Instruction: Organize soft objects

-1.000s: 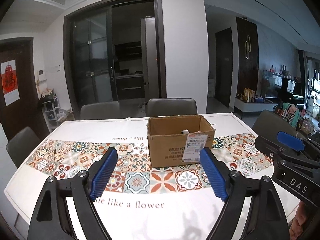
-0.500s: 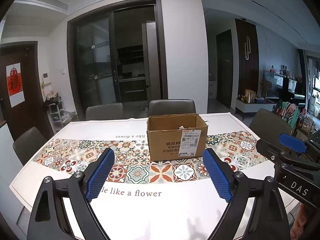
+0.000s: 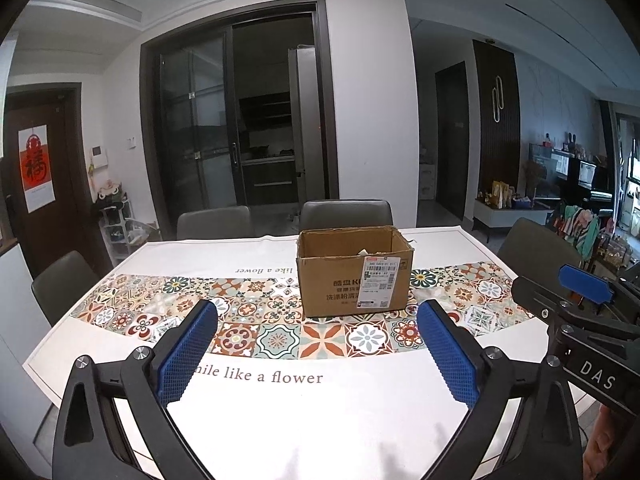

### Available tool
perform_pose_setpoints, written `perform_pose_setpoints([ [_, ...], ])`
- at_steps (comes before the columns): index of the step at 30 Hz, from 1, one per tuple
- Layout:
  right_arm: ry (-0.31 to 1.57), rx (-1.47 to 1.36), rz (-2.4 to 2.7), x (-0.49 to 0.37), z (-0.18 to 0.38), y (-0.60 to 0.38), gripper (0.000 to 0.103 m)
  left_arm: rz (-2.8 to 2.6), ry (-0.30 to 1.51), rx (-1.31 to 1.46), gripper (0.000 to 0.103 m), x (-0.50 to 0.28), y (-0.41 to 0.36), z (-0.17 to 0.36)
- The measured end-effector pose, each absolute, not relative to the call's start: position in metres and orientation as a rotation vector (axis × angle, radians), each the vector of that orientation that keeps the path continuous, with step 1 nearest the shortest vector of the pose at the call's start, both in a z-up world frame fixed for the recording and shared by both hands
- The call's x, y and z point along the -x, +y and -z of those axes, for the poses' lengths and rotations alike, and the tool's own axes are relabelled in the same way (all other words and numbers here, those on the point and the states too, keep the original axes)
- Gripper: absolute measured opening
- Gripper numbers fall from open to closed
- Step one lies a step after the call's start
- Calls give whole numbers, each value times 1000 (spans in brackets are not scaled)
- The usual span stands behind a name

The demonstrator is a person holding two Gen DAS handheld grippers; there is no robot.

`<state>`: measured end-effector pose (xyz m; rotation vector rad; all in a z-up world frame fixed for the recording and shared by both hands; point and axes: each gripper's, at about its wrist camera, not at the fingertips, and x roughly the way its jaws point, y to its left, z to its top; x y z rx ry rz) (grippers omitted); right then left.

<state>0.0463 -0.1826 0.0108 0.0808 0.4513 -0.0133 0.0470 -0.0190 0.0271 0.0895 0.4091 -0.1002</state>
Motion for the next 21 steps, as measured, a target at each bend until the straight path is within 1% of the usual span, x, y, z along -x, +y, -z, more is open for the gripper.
perform_pose_setpoints([
  [21, 446, -72, 11, -38, -9, -185, 68, 102, 409, -91, 103, -42, -18, -27],
])
